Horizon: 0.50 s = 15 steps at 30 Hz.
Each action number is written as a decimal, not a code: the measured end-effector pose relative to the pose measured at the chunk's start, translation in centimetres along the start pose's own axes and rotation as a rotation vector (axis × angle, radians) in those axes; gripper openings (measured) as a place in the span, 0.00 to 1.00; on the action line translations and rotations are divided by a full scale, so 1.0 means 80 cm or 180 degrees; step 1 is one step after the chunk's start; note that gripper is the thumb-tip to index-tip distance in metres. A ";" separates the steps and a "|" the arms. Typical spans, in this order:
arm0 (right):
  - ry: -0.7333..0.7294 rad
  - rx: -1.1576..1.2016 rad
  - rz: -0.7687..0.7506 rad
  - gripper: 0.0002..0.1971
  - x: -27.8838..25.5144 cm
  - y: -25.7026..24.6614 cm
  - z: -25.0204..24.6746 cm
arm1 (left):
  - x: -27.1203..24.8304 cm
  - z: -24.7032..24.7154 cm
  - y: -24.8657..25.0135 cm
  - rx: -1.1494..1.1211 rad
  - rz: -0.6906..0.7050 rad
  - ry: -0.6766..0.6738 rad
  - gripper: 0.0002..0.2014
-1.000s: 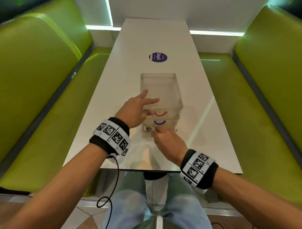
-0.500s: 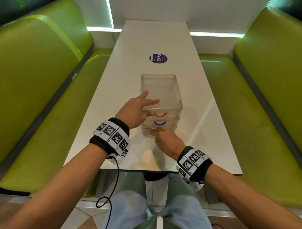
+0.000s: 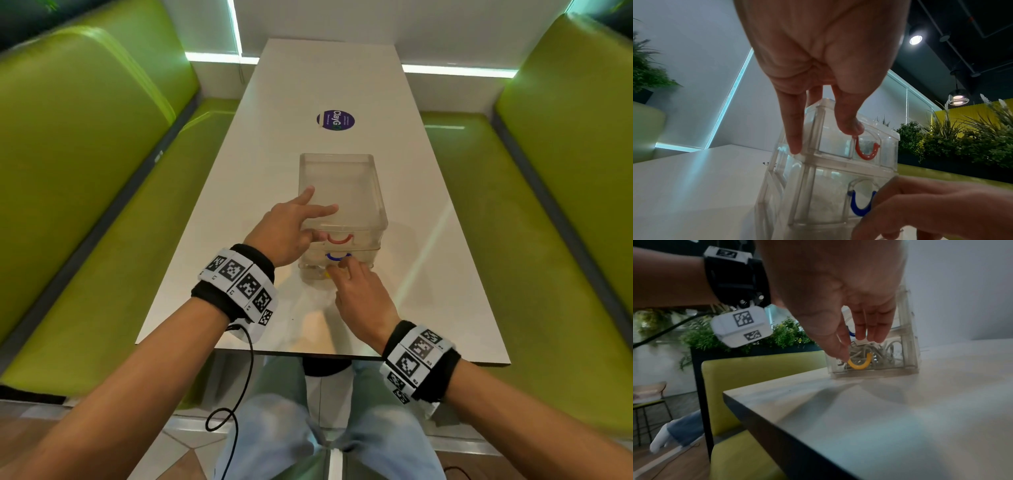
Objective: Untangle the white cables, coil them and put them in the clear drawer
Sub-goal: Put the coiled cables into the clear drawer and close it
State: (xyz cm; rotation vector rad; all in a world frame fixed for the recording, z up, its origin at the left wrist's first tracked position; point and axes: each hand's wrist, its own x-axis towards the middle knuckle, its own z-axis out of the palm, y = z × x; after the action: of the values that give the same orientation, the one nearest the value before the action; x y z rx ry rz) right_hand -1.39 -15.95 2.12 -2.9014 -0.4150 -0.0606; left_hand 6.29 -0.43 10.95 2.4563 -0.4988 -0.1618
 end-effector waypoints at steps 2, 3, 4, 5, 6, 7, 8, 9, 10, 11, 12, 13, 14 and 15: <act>-0.0174 0.0061 -0.0017 0.26 0.002 0.004 -0.007 | 0.001 0.001 0.000 -0.0015 0.0000 0.0011 0.24; -0.0255 0.0093 -0.0070 0.27 0.003 0.007 -0.010 | 0.002 0.002 0.000 -0.0022 0.0006 0.0011 0.24; -0.0336 0.0165 -0.0104 0.27 0.005 0.010 -0.014 | 0.002 0.002 -0.001 -0.0029 0.0009 0.0013 0.24; -0.0379 0.0239 -0.0137 0.27 0.007 0.012 -0.017 | 0.002 0.002 -0.001 -0.0032 0.0011 0.0024 0.25; -0.0415 0.0268 -0.0160 0.26 0.009 0.014 -0.020 | 0.003 0.003 -0.003 -0.0036 0.0013 0.0033 0.25; -0.0427 0.0242 -0.0178 0.25 0.010 0.014 -0.023 | 0.003 0.003 -0.003 -0.0042 0.0021 0.0036 0.25; -0.0414 0.0186 -0.0181 0.25 0.011 0.014 -0.024 | 0.003 0.004 -0.004 -0.0051 0.0029 0.0040 0.25; -0.0364 0.0148 -0.0189 0.25 0.012 0.013 -0.024 | 0.003 0.004 -0.004 -0.0052 0.0042 0.0043 0.25; -0.0320 0.0141 -0.0173 0.24 0.012 0.012 -0.023 | 0.004 0.005 -0.004 -0.0043 0.0055 0.0045 0.25; -0.0283 0.0129 -0.0166 0.23 0.011 0.010 -0.022 | 0.004 0.004 -0.005 -0.0025 0.0066 0.0050 0.25; -0.0293 0.0098 -0.0164 0.21 0.010 0.007 -0.021 | 0.004 0.004 -0.006 -0.0011 0.0070 0.0049 0.25; -0.0288 0.0031 -0.0174 0.18 0.008 0.005 -0.017 | 0.005 0.004 -0.006 -0.0008 0.0077 0.0044 0.25; -0.0249 -0.0041 -0.0160 0.16 0.006 0.003 -0.014 | 0.005 0.004 -0.006 -0.0006 0.0086 0.0043 0.25; -0.0179 -0.0117 -0.0158 0.15 0.005 0.002 -0.012 | 0.005 0.004 -0.006 0.0002 0.0092 0.0041 0.25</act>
State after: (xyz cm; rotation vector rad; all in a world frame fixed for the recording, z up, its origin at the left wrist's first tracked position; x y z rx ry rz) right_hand -0.99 -16.17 3.02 -2.9345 -0.5009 0.0058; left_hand 6.71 -0.45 10.40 2.4479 -0.5287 -0.1340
